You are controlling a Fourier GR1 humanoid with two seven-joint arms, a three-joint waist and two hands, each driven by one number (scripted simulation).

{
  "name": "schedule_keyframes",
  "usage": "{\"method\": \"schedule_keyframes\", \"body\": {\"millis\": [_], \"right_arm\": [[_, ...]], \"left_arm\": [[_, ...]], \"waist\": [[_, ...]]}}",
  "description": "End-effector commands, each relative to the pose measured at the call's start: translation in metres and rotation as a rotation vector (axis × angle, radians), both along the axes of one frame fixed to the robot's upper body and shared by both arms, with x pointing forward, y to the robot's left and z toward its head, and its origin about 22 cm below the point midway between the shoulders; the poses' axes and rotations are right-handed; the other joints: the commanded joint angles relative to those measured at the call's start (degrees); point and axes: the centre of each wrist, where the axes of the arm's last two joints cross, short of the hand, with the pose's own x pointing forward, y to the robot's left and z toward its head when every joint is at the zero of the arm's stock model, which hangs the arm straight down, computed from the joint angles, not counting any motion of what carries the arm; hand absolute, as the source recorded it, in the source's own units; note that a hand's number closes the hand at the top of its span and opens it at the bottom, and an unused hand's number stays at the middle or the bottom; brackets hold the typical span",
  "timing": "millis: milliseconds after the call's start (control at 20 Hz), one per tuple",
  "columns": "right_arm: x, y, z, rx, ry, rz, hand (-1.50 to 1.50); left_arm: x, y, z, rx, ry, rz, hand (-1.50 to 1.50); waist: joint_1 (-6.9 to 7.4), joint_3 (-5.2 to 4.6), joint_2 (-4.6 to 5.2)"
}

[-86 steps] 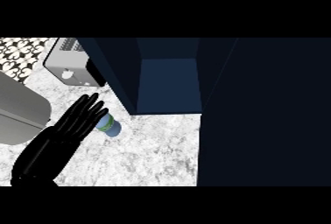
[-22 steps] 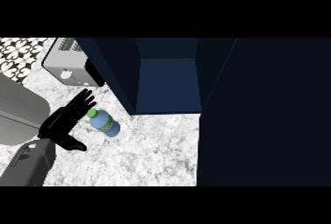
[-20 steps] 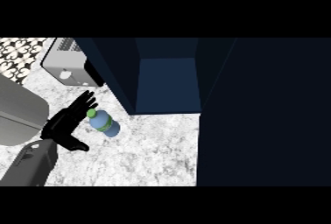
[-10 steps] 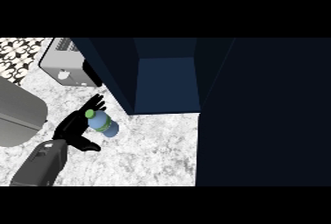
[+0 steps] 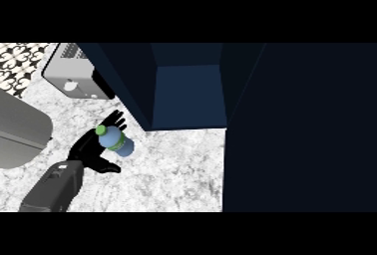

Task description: Pick up the bottled water, place it into the cabinet and close the cabinet

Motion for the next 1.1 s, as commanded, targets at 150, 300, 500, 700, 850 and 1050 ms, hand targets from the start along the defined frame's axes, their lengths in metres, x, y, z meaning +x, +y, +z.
{"method": "schedule_keyframes", "body": {"millis": [150,300,500,700,850,1050], "right_arm": [[0.017,-0.004,-0.006,0.017,0.006,-0.026,-1.5],[0.003,0.001,-0.001,0.008,0.004,-0.003,-1.5],[0.007,0.014,-0.004,0.004,0.02,-0.012,-1.5],[0.011,0.011,0.002,0.007,0.026,-0.004,-1.5],[0.011,-0.003,-0.007,0.014,0.015,-0.014,-1.5],[0.005,0.001,-0.004,0.009,0.031,-0.001,-1.5]], "left_arm": [[0.01,-0.033,-0.003,-0.189,-0.021,-0.092,-1.5],[-0.004,-0.035,-0.015,-0.219,0.028,-0.113,-1.5],[-0.002,-0.035,-0.014,-0.26,0.047,-0.144,-1.5],[-0.007,-0.047,-0.02,-0.277,0.036,-0.172,-1.5],[0.005,-0.03,-0.006,-0.276,0.01,-0.198,-1.5],[-0.001,-0.046,-0.015,-0.282,0.027,-0.24,1.5]], "waist": [[0.29,0.0,0.25],[-0.13,-0.01,0.02],[0.41,-0.01,-0.04],[0.39,-0.04,0.08],[0.47,0.05,-0.06],[0.31,-0.02,-0.09]]}}
